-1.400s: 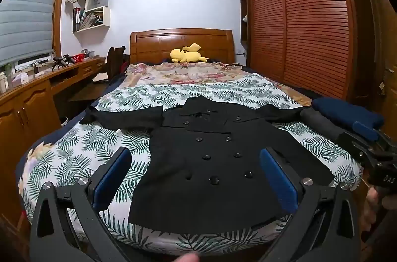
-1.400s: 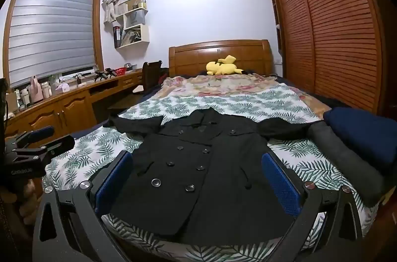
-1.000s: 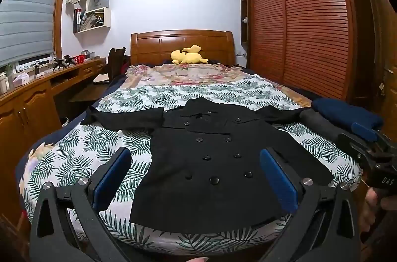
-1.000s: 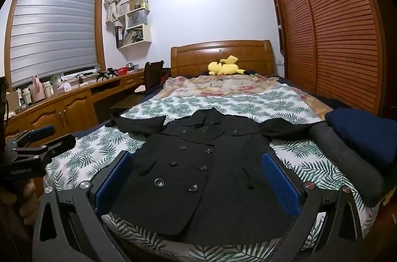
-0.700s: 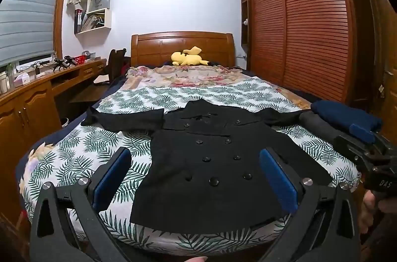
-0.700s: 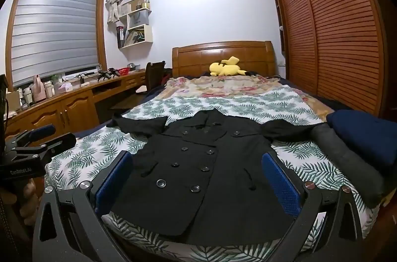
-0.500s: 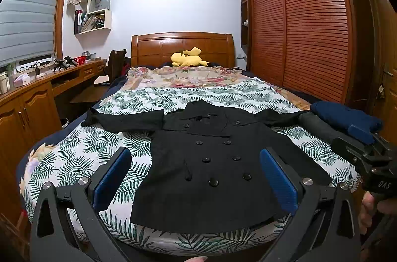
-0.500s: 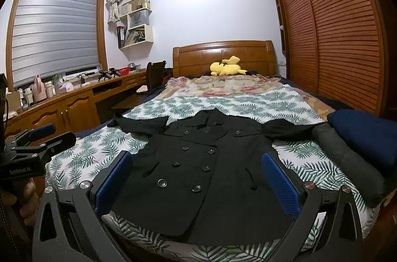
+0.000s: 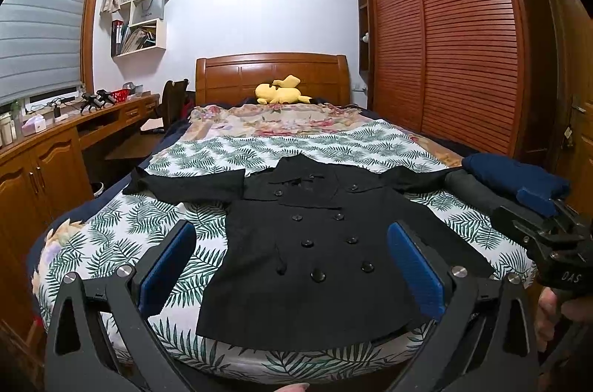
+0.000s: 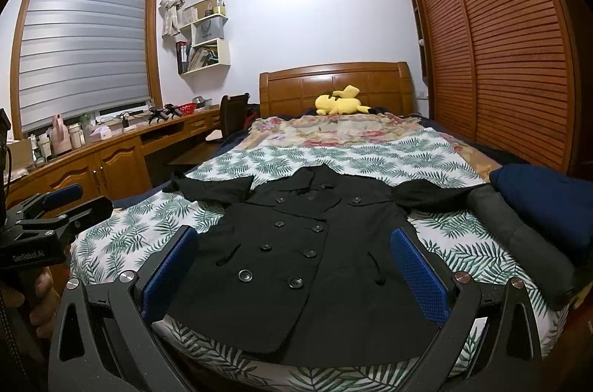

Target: Fold large clothes

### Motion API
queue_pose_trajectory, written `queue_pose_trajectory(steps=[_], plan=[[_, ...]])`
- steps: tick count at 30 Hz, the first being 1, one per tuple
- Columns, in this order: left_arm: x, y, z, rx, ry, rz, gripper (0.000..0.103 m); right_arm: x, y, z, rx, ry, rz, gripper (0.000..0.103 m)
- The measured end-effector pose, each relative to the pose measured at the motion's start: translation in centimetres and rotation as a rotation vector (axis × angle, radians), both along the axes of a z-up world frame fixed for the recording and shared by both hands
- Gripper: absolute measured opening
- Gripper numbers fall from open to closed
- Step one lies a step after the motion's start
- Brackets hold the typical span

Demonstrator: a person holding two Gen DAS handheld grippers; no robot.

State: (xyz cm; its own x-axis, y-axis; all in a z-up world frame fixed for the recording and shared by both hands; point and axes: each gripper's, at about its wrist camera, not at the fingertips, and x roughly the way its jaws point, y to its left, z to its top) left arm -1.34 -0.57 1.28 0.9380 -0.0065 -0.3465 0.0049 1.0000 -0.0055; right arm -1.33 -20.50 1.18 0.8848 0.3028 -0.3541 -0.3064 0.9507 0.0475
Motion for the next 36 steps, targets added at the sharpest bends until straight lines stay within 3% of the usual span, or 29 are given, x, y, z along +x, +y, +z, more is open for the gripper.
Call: queue_pose_trajectory(steps=[36], plan=[[-0.19, -0.28, -0.08, 0.002, 0.002, 0.001, 0.103, -0.14, -0.07, -0.01, 0.002, -0.001, 0.002, 0.103]])
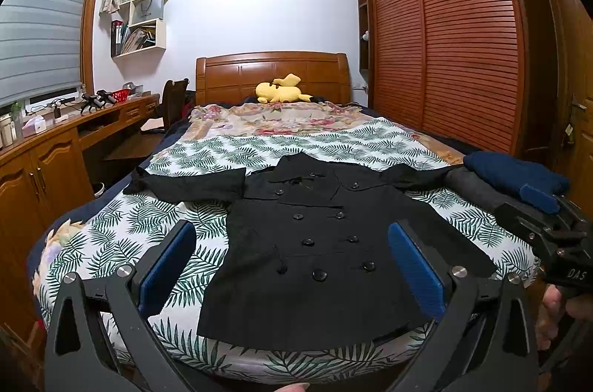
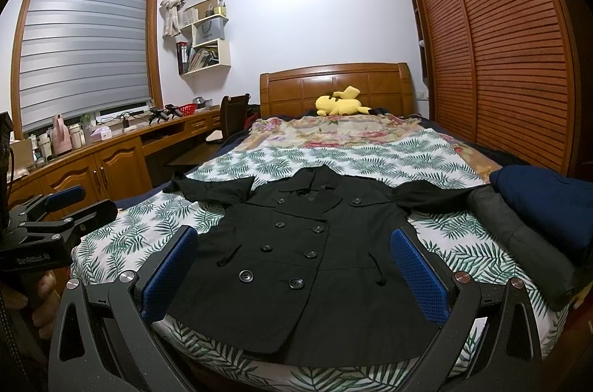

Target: Fold large clothes

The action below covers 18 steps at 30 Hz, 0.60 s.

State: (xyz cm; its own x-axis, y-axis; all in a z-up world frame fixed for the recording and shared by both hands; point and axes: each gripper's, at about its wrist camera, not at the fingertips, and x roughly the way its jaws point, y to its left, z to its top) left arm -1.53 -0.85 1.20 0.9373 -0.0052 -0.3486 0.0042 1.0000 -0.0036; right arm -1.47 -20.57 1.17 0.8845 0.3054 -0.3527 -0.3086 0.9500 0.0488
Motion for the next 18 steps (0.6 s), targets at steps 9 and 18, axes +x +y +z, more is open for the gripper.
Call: queue_pose_trajectory(steps=[9, 18], plan=[[0.03, -0.05, 0.02, 0.0, 0.0, 0.0, 0.103, 0.07, 0.0, 0.07, -0.001, 0.0, 0.002, 0.103], [0.04, -0.07, -0.03, 0.0, 0.001, -0.001, 0.103, 0.1, -0.01, 0.07, -0.001, 0.002, 0.003, 0.103]])
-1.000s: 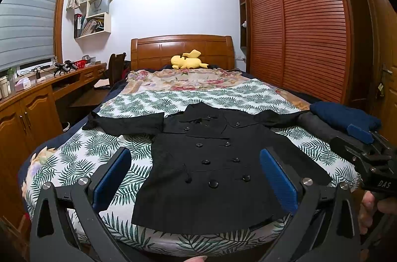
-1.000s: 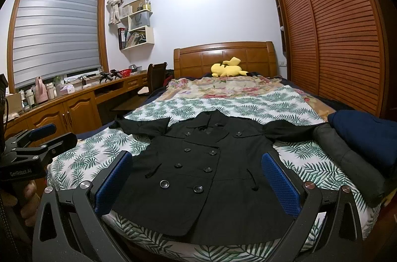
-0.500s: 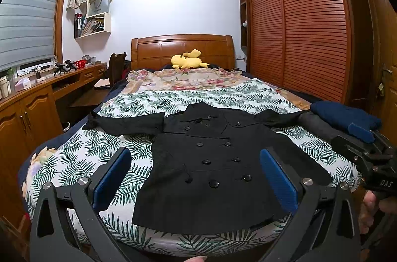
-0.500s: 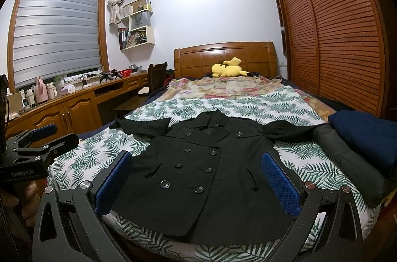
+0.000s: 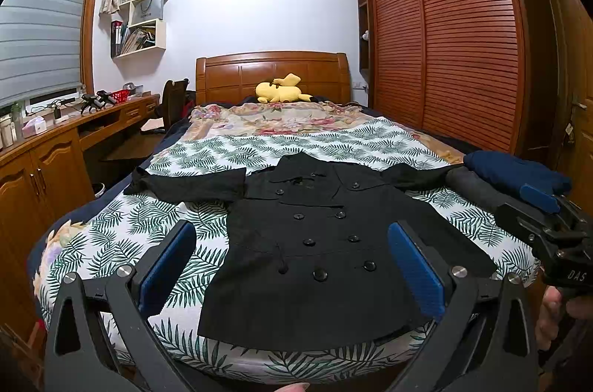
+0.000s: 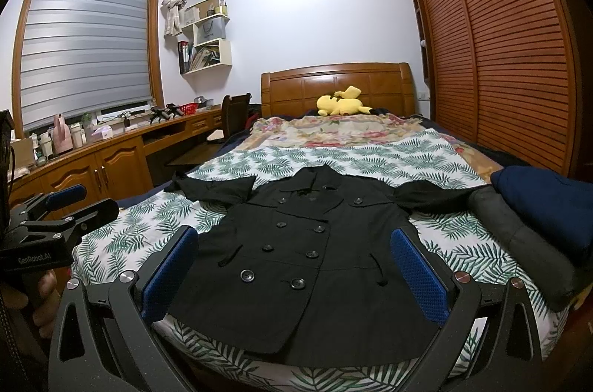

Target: Fold large clothes

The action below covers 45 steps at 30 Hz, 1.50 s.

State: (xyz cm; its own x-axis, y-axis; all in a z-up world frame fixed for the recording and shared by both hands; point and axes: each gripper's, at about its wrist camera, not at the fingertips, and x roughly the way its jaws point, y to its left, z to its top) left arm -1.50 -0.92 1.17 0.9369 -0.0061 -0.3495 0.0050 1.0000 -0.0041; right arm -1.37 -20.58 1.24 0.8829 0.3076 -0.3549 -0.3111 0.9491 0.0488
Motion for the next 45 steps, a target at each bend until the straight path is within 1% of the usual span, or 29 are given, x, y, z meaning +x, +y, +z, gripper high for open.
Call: queue_pose_trajectory(steps=[6, 13, 24, 31, 35, 40, 45], plan=[[0.9, 0.7, -0.7, -0.005, 0.03, 0.004, 0.103, 0.4, 0.2, -0.4, -0.011, 0.021, 0.008, 0.103], [2.4, 2.3, -2.7, -0.019, 0.086, 0.026, 0.103, 1.9, 0.9, -0.7, -0.03, 0.052, 0.018, 0.103], [4.3, 3.7, -5.1, -0.028, 0.137, 0.06, 0.103, 4.2, 2.4, -1.6, -0.056, 0.07, 0.057, 0.103], [6.9, 4.9, -7.2, -0.01, 0.185, 0.09, 0.103, 7.9, 4.0, -3.0, -0.09, 0.084, 0.118, 0.103], [8.2, 5.7, -7.9, -0.018, 0.203, 0.106, 0.103, 10.3, 4.4, -3.9, -0.1, 0.092, 0.147, 0.103], [9.8, 6.6, -8.5, -0.009, 0.232, 0.133, 0.103, 13.8, 5.2, -4.4, -0.098, 0.106, 0.183, 0.103], [11.5, 8.2, -8.8, -0.054, 0.248, 0.144, 0.103, 17.0, 6.0, -4.6, -0.09, 0.106, 0.212, 0.103]])
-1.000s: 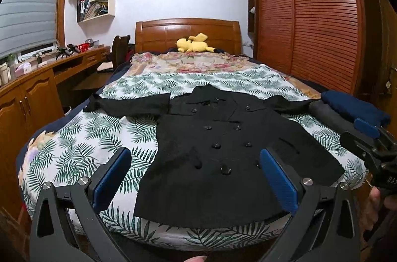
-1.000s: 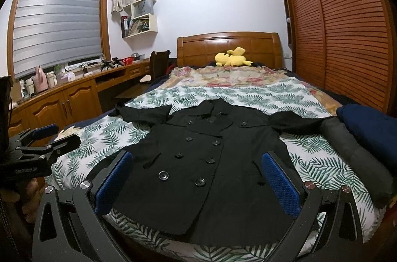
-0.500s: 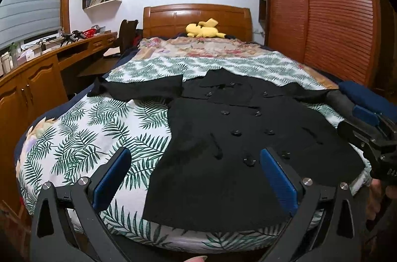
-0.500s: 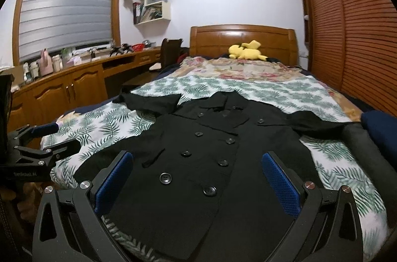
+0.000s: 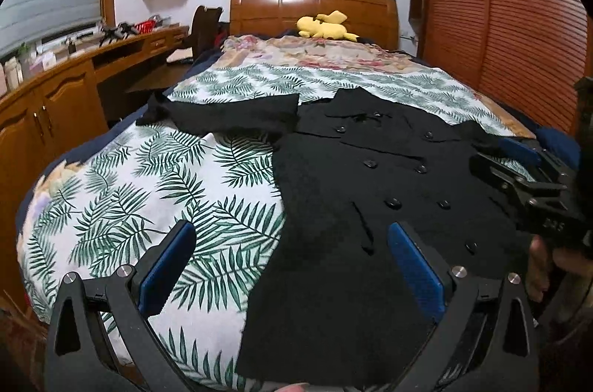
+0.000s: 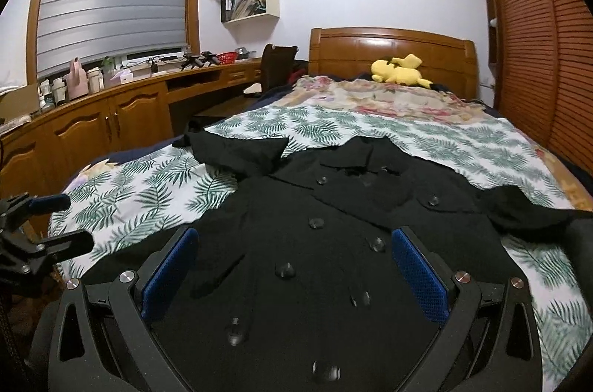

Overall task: Fold large clothes
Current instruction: 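Move the left tool to the coat sleeve and close on its cuff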

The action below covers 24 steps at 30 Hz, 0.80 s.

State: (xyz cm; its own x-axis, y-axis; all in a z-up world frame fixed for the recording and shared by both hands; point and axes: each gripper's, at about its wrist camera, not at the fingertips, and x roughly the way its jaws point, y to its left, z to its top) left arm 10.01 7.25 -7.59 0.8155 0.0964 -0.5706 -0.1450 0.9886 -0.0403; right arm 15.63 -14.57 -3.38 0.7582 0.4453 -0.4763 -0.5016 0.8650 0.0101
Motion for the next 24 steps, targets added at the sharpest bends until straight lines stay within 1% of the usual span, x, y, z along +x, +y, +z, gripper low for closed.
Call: queue_pose_trajectory(steps=[3, 6, 10, 13, 16, 17, 19, 21, 24], plan=[[1.6, 1.3, -0.2, -0.021, 0.009, 0.01, 0.103, 1.8, 0.3, -0.5, 0.014, 0.015, 0.021, 0.103], [3.5, 2.8, -0.3, -0.044, 0.022, 0.017, 0.103, 3.4, 0.6, -1.4, 0.004, 0.032, 0.033, 0.103], [6.3, 4.7, -0.5, -0.071, 0.037, 0.012, 0.103, 5.0, 0.0, -2.6, -0.008, 0.055, 0.044, 0.103], [8.8, 5.9, -0.7, -0.063, 0.05, 0.009, 0.103, 6.3, -0.2, -3.1, -0.033, 0.075, 0.042, 0.103], [11.5, 6.9, -1.1, -0.057, 0.066, 0.001, 0.103, 7.0, -0.7, -3.4, -0.03, 0.114, 0.042, 0.103], [12.6, 7.2, -1.3, -0.059, 0.074, -0.001, 0.101, 7.2, -0.7, -3.3, -0.028, 0.122, 0.043, 0.103], [14.6, 7.9, -1.8, -0.072, 0.091, -0.012, 0.09, 7.3, -0.7, -3.2, -0.033, 0.13, 0.043, 0.103], [16.8, 8.7, -2.3, -0.089, 0.109, -0.015, 0.083, 7.2, -0.3, -3.1, -0.047, 0.125, 0.045, 0.103], [19.7, 9.9, -3.0, -0.134, 0.131, 0.006, 0.077, 7.1, 0.0, -3.2, -0.066, 0.117, 0.039, 0.103]])
